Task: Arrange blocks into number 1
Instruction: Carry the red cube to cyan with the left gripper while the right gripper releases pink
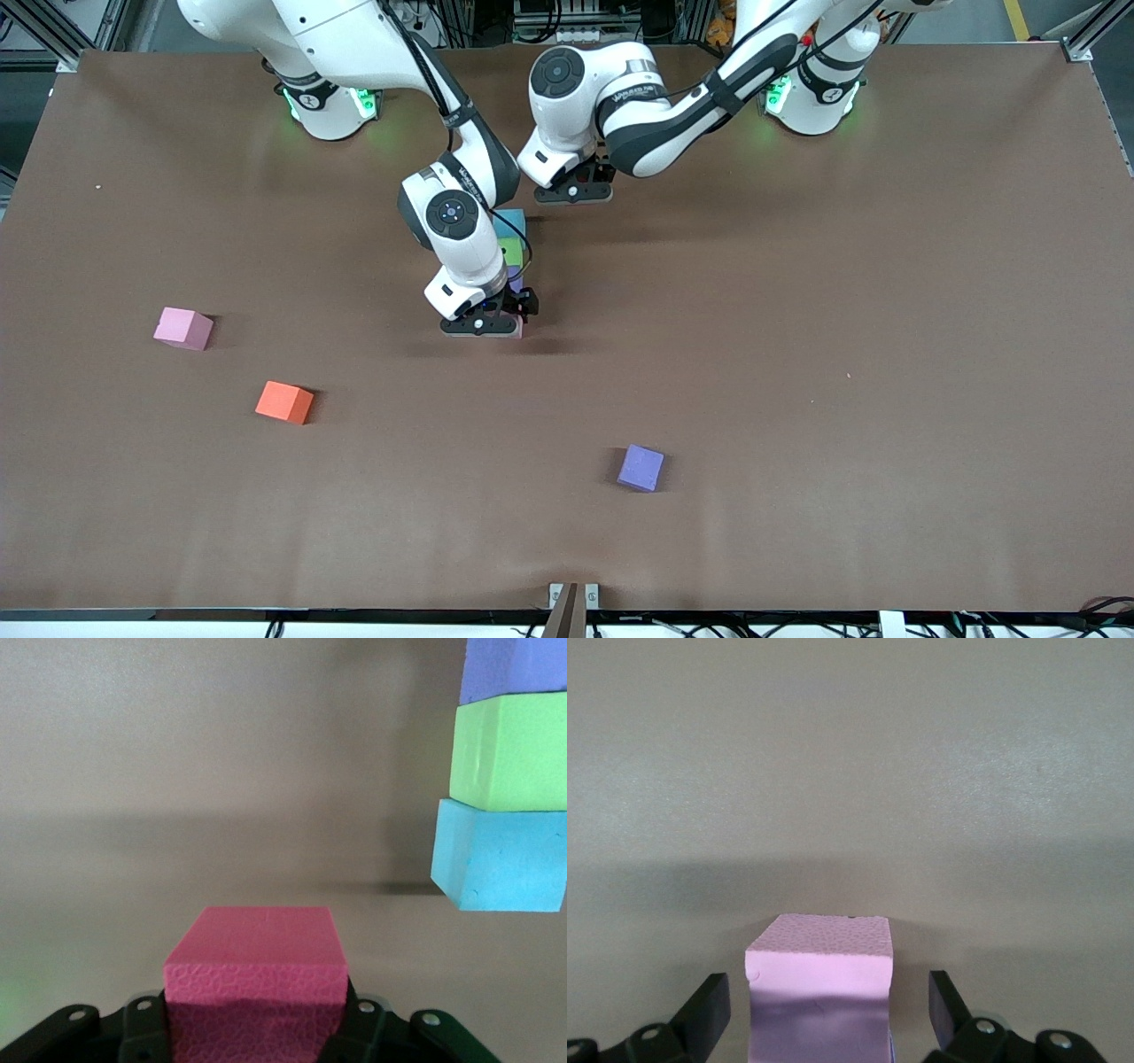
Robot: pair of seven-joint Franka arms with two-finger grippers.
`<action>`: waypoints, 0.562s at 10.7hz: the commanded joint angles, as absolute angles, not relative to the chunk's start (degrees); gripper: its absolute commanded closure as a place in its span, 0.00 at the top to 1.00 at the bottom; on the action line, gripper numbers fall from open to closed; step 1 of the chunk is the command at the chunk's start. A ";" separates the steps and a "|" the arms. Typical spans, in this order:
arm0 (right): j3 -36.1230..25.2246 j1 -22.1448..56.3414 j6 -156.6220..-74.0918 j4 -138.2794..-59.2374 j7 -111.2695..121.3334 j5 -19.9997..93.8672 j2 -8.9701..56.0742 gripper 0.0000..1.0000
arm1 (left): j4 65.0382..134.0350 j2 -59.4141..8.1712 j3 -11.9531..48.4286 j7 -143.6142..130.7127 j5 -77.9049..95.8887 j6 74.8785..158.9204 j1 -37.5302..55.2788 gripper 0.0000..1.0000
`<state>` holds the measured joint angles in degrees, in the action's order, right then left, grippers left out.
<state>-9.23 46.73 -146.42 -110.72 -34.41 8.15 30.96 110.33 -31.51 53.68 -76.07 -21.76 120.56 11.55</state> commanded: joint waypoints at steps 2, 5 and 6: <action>-10.37 46.24 -141.62 -107.86 -32.88 8.53 28.40 1.00 | 112.40 -31.20 53.96 -76.64 -22.94 120.15 10.37 0.00; -11.95 44.13 -133.70 -105.21 -28.05 8.53 24.45 1.00 | 115.65 -29.80 57.21 -76.82 -22.94 120.15 8.62 0.00; -12.56 43.16 -133.25 -105.21 -26.47 8.44 22.52 1.00 | 116.10 -29.71 58.52 -77.51 -22.85 120.06 8.44 0.00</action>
<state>-12.25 44.71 -135.20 -104.43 -29.33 8.13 26.34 114.05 -31.55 55.82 -76.07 -21.76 120.35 10.17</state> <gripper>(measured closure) 0.000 0.388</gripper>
